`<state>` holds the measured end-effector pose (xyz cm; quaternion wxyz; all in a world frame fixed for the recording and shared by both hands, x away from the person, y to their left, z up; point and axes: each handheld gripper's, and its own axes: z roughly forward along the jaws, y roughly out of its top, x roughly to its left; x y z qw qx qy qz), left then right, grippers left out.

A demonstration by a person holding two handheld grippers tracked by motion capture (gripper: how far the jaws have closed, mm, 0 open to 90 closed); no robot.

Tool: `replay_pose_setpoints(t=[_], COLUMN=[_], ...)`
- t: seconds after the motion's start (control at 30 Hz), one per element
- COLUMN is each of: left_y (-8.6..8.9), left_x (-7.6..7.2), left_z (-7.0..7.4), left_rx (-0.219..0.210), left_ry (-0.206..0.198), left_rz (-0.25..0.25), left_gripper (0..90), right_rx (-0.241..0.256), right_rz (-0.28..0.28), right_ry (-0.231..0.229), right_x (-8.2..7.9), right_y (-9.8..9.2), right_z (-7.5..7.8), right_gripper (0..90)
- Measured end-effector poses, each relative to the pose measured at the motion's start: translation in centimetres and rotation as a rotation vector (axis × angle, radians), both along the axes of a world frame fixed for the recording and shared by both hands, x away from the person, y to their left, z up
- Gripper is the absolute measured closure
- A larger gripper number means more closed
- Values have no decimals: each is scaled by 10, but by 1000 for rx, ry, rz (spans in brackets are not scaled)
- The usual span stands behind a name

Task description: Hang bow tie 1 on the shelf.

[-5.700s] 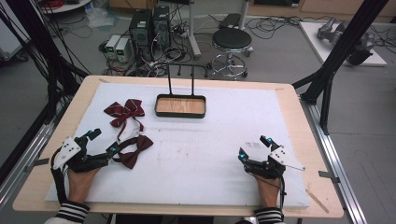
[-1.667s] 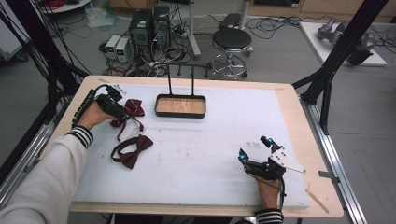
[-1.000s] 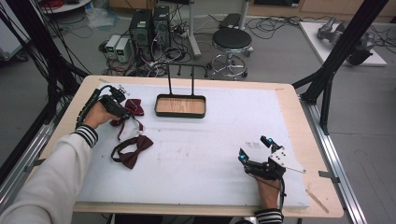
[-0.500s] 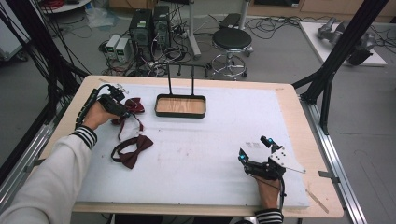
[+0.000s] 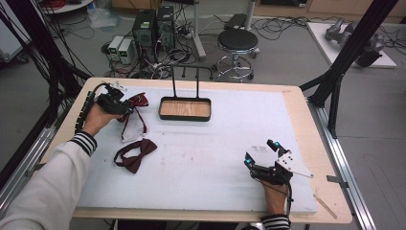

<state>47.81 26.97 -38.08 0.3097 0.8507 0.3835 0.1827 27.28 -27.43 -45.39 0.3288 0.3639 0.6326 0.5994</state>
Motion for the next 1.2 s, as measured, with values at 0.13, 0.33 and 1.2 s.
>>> replay_pose_setpoints(t=[0.13,0.33,1.2], left_y=[3,6,-17], left_x=[-4,-12,-16], left_z=[10,24,92], left_rx=[-56,-118,-224], left_ry=[-49,-120,-289], left_rz=[13,9,-48], left_gripper=[749,749,749], right_rx=[0,1,3], right_rz=[1,0,-2], right_ry=[-1,0,-2], right_x=[0,0,0], right_y=[0,0,0], right_z=[0,0,0], right_gripper=[40,40,40])
